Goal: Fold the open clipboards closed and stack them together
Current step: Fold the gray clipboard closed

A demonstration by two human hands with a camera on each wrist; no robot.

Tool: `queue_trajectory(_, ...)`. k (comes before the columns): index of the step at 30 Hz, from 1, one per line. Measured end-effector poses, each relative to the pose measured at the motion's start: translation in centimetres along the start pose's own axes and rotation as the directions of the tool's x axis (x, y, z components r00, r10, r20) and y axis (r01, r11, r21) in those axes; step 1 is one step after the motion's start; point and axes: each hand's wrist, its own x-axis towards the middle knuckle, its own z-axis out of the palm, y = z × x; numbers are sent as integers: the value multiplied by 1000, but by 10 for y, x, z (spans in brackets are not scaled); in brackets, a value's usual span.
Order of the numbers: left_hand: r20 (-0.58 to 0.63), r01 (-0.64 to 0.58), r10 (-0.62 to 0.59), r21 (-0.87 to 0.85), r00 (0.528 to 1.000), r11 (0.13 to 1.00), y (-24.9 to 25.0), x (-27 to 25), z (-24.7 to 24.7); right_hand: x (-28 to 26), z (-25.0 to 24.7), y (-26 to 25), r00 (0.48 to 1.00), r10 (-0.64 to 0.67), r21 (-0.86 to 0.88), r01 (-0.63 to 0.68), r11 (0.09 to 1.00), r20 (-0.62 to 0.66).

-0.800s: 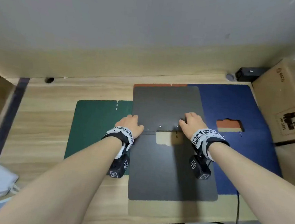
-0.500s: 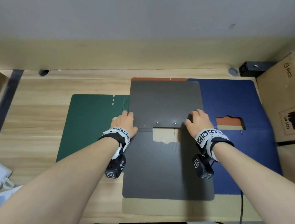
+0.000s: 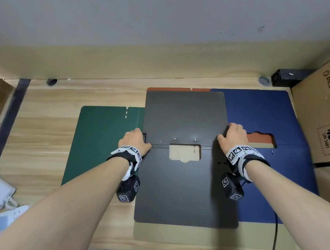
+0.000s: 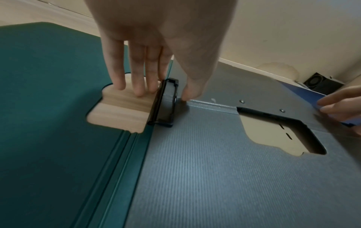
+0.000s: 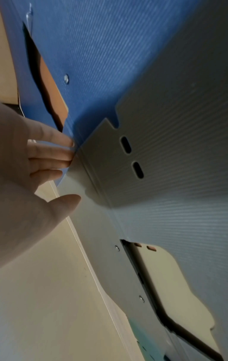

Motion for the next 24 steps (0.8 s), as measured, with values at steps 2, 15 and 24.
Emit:
queue_trajectory(2,19,35,-35,17,999,999,0,1,-1,1,-1,1,1000,13,14,-13,1000,14)
queue_trajectory(15,35,18,-21,77,999,997,2,3,13,9,3,5,997,51,29,-52,998,51)
queue_trajectory(24,119,-85,86,-13,989,996,-5,8,8,10,8,8,997,43,34,-45,998,58)
